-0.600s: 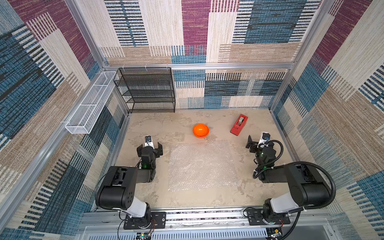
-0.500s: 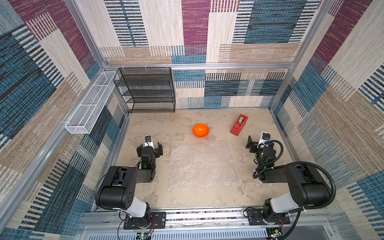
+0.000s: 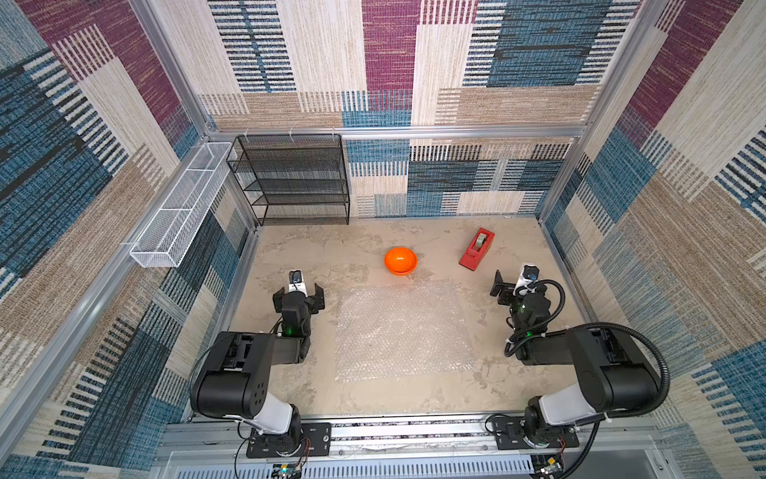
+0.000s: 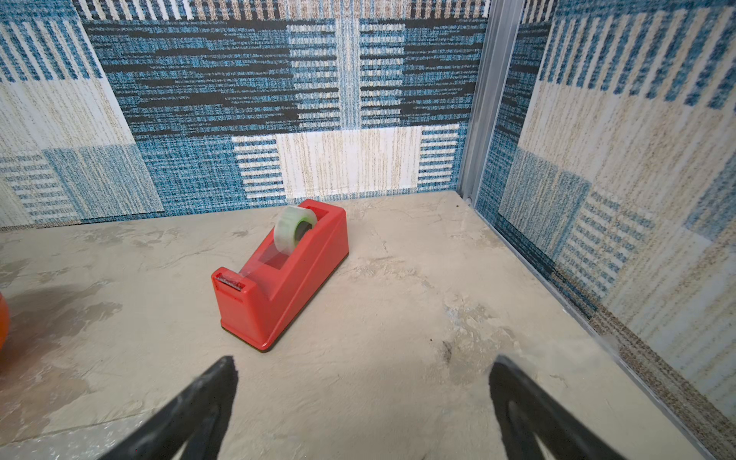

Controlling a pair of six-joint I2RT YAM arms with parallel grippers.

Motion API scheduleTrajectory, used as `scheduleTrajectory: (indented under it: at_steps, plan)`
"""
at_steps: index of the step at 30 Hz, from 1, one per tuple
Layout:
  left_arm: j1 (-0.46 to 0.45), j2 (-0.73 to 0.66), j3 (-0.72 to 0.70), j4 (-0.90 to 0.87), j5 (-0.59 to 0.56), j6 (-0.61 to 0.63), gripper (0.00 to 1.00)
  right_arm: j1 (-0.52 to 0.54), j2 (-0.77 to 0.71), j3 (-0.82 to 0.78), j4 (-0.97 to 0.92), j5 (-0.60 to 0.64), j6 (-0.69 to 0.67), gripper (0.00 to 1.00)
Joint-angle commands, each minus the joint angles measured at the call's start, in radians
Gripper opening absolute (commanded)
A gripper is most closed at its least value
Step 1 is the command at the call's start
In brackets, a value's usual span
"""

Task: Wrap bowls in bubble wrap
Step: Pick up the bowl from the center of the board.

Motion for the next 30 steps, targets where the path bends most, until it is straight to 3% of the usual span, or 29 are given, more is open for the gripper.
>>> scheduleTrajectory:
  at_steps: [1, 14, 17, 23, 30]
  plan:
    - [0.001, 0.001, 0.005, 0.002, 0.007, 0.011, 0.99, 0.0, -0.003, -0.001, 0.018, -0.01, 0.0, 0.99]
    - [0.024, -0.004, 0.017, -0.022, 0.045, 0.0, 0.99, 0.001, -0.01, -0.007, 0.026, -0.004, -0.003, 0.99]
    - [0.022, -0.049, 0.007, -0.038, 0.063, 0.011, 0.99, 0.002, -0.074, 0.07, -0.171, 0.035, 0.019, 0.99]
    - [-0.011, -0.232, 0.144, -0.463, -0.031, -0.01, 0.99, 0.001, -0.187, 0.14, -0.373, 0.014, 0.068, 0.99]
    - [-0.041, -0.414, 0.266, -0.859, 0.017, -0.171, 0.99, 0.007, -0.33, 0.32, -0.838, -0.109, 0.242, 0.99]
